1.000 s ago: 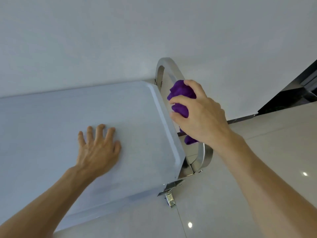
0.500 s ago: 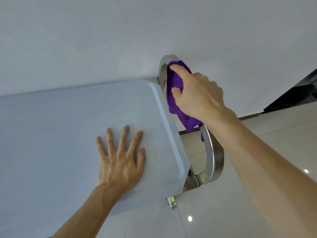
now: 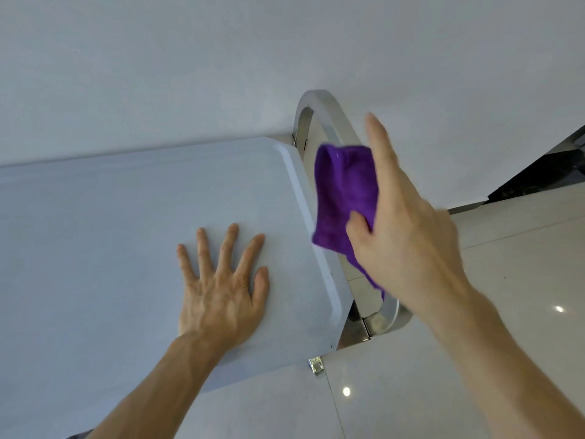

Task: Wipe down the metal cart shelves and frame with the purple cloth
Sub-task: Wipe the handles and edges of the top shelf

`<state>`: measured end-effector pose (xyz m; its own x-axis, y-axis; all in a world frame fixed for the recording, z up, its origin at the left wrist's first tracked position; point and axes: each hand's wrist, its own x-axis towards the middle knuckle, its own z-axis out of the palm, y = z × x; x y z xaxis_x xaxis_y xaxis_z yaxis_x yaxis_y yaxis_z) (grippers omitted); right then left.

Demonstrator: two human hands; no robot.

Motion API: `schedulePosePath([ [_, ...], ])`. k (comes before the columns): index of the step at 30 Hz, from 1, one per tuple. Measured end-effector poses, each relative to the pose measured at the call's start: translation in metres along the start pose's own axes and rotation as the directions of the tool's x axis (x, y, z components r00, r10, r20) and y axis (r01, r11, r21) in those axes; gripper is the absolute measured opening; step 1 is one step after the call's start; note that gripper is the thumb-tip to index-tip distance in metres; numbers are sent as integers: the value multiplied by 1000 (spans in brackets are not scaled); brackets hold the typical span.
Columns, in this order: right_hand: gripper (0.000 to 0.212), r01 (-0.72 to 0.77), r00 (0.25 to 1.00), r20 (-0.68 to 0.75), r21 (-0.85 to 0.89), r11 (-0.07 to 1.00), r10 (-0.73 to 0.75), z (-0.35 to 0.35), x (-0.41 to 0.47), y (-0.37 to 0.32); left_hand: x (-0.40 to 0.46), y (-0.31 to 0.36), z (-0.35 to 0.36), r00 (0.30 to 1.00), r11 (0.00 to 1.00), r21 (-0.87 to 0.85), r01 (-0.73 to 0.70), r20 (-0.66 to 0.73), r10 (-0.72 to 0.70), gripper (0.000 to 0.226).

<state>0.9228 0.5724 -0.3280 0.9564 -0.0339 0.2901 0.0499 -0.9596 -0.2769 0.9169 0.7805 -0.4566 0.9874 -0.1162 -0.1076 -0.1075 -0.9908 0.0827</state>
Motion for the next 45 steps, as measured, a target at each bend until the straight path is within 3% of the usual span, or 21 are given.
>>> schedulePosePath([
  [4,79,-85,996,-49,-101,991,80,3,-47,2,-1,0,2,1000,1000,-5,-3,-17,3,62],
  [12,71,-55,996,59,-203,978,68,10,33,-1,1,0,5,999,1000,-2,-6,-41,6,61],
  [15,66,-15,999,-39,-210,978,7,13,19,1,2,0,6,999,1000,-16,-9,-47,8,61],
  [19,63,1,933,-360,-19,1000,-8,38,-55,16,2,-1,5,998,1000,-28,-13,-55,11,62],
  [21,67,18,897,-439,132,991,42,65,-100,24,3,-1,5,999,999,-33,-10,-50,8,62],
  [26,65,-1,866,-465,368,930,185,101,-126,29,3,-1,6,998,1000,-19,-14,-56,13,63],
  [29,66,8,875,-461,325,946,151,81,-111,26,2,-1,6,999,1000,-16,-9,-49,8,63],
  [32,67,3,921,-383,169,986,63,47,-80,23,3,0,7,999,1000,-14,-12,-45,11,63],
  [35,73,-40,987,-156,15,999,42,17,-44,13,4,0,6,999,1000,-16,-14,-41,13,63],
  [39,76,-24,998,57,-223,974,37,7,7,6,3,3,-2,1000,1000,-5,-10,-10,10,63],
  [42,73,0,994,106,-239,971,26,13,49,3,16,0,-13,994,997,32,-73,-77,75,53],
  [45,69,15,992,126,-243,970,16,24,81,0,48,-13,-20,984,993,-54,-109,-151,100,43],
])
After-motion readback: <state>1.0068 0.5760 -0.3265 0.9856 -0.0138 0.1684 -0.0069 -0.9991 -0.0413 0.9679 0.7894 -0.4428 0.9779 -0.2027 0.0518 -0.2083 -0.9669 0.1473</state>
